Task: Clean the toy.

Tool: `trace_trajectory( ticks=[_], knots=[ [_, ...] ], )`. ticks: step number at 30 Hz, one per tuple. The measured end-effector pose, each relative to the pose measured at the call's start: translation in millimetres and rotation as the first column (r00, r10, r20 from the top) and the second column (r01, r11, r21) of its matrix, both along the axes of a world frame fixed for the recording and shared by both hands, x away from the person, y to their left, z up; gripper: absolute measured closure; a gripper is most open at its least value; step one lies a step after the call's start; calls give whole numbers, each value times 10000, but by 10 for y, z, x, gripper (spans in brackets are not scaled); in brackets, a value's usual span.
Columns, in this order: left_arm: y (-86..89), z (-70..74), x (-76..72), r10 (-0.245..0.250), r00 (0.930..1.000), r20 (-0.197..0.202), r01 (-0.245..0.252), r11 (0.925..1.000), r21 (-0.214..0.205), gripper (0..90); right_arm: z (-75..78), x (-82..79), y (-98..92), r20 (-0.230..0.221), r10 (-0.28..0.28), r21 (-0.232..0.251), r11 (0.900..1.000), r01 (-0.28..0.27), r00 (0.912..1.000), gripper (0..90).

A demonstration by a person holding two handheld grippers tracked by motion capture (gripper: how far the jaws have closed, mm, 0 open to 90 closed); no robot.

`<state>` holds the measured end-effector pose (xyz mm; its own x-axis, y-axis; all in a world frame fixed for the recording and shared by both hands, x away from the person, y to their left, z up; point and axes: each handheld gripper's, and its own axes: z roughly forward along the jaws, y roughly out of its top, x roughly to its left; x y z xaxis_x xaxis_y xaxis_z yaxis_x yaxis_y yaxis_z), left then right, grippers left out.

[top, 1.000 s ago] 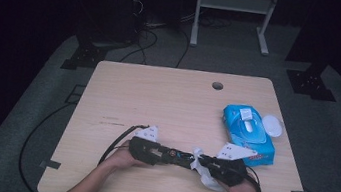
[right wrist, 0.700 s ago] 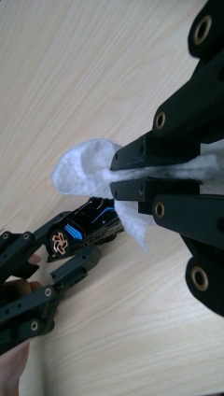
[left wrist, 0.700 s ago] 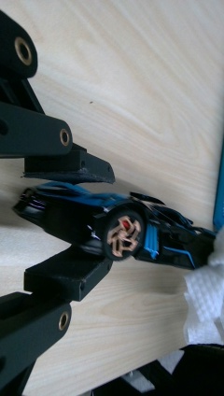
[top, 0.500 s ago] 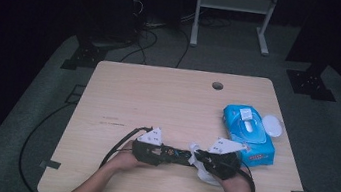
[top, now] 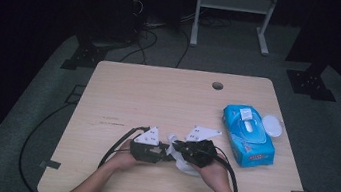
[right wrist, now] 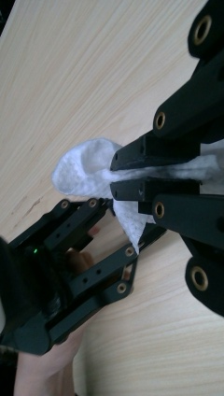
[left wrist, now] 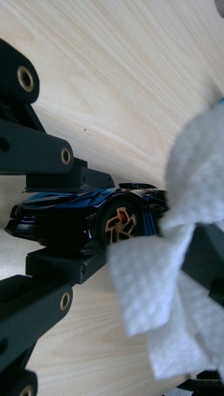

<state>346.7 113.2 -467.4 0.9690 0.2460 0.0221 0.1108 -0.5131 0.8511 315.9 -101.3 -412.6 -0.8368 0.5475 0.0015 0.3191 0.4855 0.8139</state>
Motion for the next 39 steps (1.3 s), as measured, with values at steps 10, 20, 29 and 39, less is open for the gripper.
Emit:
trace_trajectory(
  ticks=[10, 20, 29, 39],
  knots=[
    [68, -20, 44, 158, 9997, -203, -159, 9998, -85, 671, -83, 95, 14, 78, -456, -474, 9978, 459, 9989, 834],
    [65, -21, 28, 187, 9997, -157, -188, 9998, -61, 671, -108, 47, 127, 225, -116, -271, 9996, 122, 9997, 835],
    [56, -32, 41, 171, 9997, -200, -174, 9997, -147, 670, -90, 70, 125, -84, -394, 79, 9992, 394, 9992, 838],
    [62, -36, 54, 184, 9994, -307, -188, 9997, -145, 671, -104, 119, -5, -127, -779, -71, 9969, 778, 9969, 839]
  ],
)
